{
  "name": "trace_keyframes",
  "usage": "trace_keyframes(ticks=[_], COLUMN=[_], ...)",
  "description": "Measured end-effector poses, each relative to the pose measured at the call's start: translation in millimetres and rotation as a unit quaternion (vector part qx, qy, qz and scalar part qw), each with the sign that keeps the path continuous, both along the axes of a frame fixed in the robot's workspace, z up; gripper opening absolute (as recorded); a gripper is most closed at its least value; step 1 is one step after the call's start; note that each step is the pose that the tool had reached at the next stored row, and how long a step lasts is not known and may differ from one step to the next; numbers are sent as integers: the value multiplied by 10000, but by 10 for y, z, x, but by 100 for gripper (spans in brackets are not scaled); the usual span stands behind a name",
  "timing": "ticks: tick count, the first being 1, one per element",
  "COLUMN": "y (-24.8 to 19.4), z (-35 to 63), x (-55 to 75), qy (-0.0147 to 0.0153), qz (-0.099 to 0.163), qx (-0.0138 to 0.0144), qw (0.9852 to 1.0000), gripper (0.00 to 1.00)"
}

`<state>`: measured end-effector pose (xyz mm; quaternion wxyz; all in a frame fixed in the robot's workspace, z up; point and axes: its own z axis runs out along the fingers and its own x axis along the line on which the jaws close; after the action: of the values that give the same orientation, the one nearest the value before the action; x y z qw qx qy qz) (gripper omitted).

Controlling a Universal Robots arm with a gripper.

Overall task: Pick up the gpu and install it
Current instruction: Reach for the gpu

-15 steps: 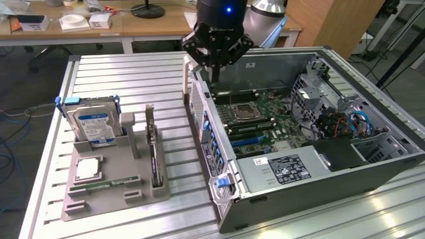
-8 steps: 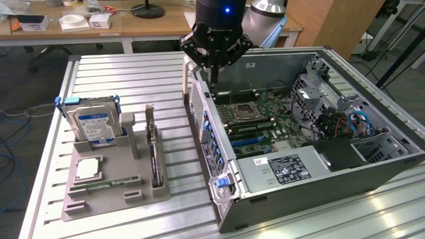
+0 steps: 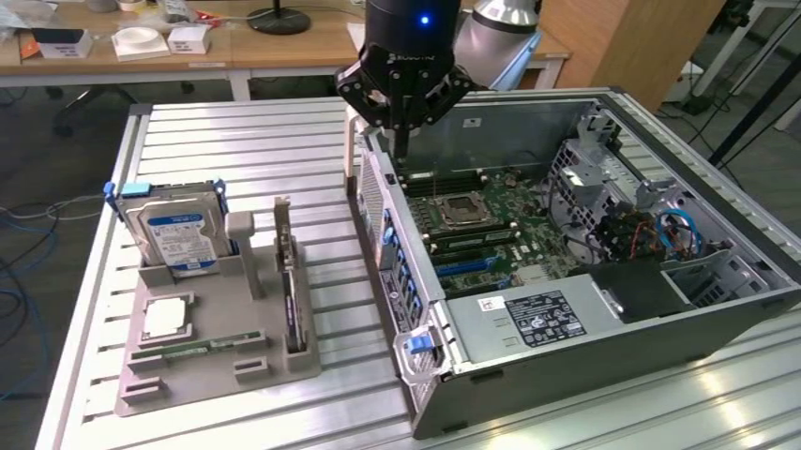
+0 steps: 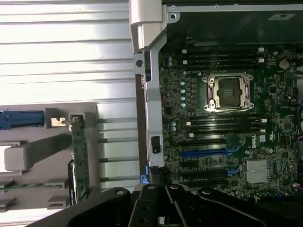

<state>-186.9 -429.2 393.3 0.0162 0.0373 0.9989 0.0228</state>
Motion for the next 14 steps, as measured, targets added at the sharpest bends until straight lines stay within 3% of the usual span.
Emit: trace_keyframes(ticks=[14], y=[-39], z=[0], x=[-76], qy=[0], qz=[0], qx=[0], qw=[10000], gripper=[11])
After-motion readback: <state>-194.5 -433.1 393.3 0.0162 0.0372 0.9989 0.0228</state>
